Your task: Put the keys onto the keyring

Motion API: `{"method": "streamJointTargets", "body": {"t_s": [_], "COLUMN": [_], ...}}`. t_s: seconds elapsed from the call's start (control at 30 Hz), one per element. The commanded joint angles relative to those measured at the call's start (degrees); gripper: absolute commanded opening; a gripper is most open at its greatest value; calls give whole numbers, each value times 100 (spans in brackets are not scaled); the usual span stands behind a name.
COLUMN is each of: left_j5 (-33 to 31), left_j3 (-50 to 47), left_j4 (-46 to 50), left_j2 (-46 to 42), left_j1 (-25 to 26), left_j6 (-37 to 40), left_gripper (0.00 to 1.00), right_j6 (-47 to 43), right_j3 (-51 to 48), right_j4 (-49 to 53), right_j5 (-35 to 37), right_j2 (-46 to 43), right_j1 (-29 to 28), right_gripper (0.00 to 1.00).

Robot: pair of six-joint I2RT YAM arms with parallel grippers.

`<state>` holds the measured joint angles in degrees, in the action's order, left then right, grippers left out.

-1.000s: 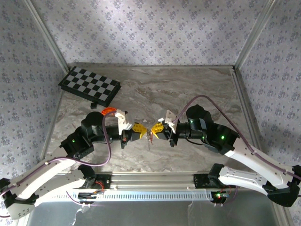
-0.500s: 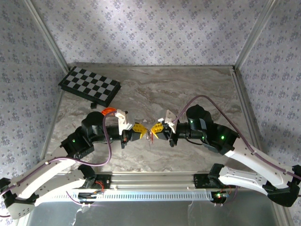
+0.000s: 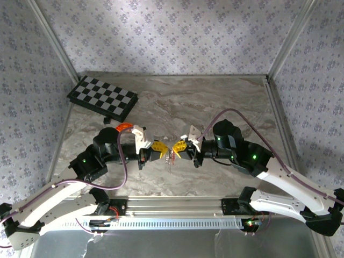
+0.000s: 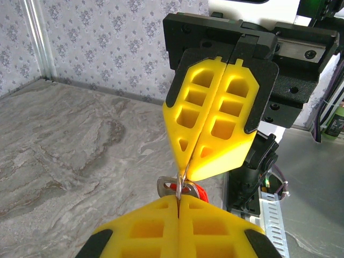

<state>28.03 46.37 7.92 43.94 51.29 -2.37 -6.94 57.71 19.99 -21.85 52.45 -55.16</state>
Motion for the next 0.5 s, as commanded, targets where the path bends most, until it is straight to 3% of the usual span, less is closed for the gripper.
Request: {"method": "streamJointTargets", "body": {"t_s": [0.0, 0.47], "left_j5": [108, 79], "left_j3": [265, 265], "left_j4": [-116, -98], "left_j2": [-103, -129], "left_j1": [48, 59], "left_j6": [105, 132], "left_gripper": [0, 0], "right_j6": [9, -9], "right_j3": [197, 249], "right_j4": [-50, -44], "right_j5": [55, 97], "right_j2": [-66, -105], "right_j1": [23, 24], "right_gripper": [0, 0]}}
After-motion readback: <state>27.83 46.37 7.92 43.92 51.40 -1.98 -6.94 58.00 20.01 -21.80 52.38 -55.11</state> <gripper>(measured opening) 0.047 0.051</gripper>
